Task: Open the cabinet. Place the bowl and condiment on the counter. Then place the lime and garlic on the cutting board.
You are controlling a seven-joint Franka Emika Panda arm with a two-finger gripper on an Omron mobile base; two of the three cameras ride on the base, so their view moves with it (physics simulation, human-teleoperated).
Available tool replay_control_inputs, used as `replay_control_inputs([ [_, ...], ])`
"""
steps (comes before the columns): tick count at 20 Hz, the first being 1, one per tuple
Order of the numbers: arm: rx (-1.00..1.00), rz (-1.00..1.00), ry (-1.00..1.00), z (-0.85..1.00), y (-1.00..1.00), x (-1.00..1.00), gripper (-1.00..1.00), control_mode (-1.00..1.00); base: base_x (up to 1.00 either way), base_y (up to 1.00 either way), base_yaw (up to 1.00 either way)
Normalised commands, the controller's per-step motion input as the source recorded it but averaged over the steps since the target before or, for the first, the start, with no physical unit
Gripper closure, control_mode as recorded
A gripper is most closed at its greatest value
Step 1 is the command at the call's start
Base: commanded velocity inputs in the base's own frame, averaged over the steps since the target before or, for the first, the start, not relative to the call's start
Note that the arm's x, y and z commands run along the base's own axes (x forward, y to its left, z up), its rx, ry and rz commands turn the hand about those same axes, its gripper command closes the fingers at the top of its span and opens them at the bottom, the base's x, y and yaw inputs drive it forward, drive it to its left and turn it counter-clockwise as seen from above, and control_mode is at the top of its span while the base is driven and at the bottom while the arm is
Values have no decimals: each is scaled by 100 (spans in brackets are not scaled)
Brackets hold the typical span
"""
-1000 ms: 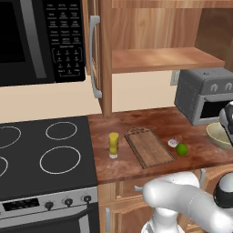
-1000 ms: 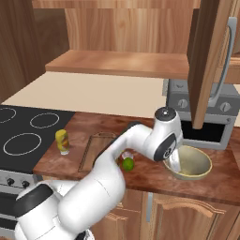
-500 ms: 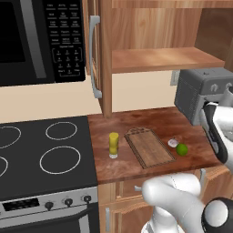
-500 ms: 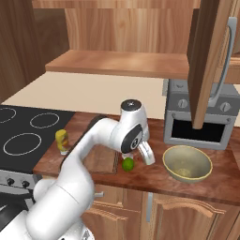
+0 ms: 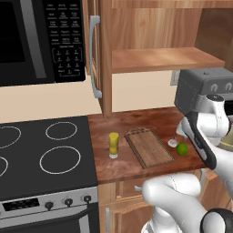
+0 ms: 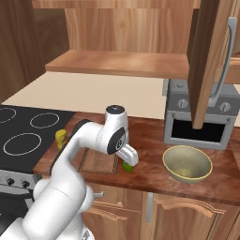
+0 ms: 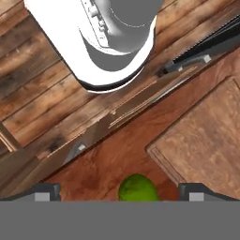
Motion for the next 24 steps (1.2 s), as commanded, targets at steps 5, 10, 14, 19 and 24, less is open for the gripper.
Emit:
replay_control_inputs([
  [5, 0, 12, 8, -47, 0, 36, -100, -100, 0, 0, 0],
  [10, 0, 9, 3, -38, 0, 27, -100, -100, 0, 0, 0],
  [14, 0, 9, 0, -36, 0, 13, -100, -100, 0, 0, 0],
  [19, 0, 6, 0, -36, 0, 25, -100, -100, 0, 0, 0],
  [24, 0, 6, 0, -21, 0, 27, -100, -100, 0, 0, 0],
])
